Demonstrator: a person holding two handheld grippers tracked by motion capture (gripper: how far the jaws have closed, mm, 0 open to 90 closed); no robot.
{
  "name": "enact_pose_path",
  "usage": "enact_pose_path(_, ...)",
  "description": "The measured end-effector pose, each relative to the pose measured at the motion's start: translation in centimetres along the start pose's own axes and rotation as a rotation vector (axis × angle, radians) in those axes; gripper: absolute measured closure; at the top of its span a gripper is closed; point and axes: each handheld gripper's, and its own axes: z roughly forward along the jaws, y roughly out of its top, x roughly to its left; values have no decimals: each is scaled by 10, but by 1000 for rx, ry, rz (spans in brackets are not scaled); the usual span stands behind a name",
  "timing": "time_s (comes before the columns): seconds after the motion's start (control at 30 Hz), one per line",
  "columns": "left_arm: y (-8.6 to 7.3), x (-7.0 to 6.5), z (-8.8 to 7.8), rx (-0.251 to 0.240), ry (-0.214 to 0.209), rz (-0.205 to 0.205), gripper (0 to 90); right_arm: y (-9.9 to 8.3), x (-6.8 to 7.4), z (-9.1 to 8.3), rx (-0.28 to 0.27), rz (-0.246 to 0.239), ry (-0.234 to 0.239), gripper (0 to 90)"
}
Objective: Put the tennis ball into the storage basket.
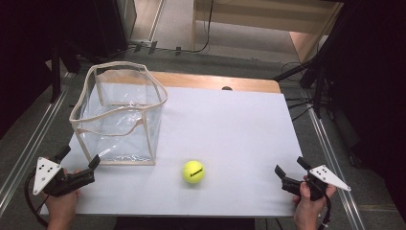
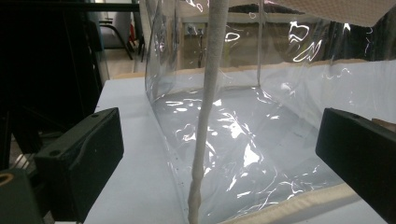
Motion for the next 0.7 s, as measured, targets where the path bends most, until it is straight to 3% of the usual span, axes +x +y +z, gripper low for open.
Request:
enact_pose_path(0.47,-1,-1,2,8,-14,2,11,20,15,1,35,-45,-1,3)
enact_pose_path(0.63,-2,-1,3,12,-23,-4,11,29,25,5,66,-76,25,3)
enact_pose_path(0.7,-1,-1,3,18,-23,-2,12,35,32,9,83,-113,58,3)
